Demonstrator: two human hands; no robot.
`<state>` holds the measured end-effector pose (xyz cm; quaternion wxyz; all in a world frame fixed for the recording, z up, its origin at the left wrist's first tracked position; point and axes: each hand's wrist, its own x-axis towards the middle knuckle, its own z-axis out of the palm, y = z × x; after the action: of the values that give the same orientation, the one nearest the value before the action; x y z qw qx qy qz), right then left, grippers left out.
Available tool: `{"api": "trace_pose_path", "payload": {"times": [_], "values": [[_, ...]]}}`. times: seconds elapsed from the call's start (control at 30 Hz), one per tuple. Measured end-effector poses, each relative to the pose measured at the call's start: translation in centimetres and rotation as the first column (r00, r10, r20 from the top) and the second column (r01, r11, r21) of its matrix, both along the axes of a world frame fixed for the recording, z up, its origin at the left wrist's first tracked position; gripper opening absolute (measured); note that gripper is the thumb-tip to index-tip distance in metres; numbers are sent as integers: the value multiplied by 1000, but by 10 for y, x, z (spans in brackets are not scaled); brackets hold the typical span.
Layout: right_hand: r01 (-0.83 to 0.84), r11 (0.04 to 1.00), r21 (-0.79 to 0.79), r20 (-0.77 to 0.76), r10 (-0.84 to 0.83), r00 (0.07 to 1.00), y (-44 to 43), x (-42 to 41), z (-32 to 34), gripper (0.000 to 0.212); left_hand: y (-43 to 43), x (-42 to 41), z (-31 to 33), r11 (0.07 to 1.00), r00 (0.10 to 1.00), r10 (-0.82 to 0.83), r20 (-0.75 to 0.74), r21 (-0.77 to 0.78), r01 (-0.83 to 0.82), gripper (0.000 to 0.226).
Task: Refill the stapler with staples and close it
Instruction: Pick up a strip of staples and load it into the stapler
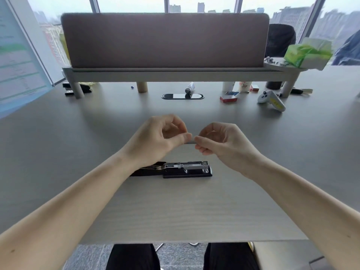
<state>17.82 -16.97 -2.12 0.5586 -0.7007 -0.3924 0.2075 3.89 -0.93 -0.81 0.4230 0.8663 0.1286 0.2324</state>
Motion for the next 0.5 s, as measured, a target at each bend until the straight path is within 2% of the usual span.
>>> {"api": "trace_pose_path", "payload": {"times": [0.07,0.17,0.3,0.5], "values": [[-10,1000,19,150,7,989,-2,1,-5,16,1,0,-1,991,999,-42,-22,-126,39,16],[-22,999,50,236,9,972,-4,1,-16,11,-2,-3,-6,988,997,-65,-35,-146,59,13],[4,998,57,298,-21,954,-21,0,-33,14,-3,-5,-15,998,998,-49,-37,-39,48,11],[33,998,-50,429,-9,903,-39,-1,-54,19,-13,-8,-28,984,994,-47,-96,166,62,8]]}}
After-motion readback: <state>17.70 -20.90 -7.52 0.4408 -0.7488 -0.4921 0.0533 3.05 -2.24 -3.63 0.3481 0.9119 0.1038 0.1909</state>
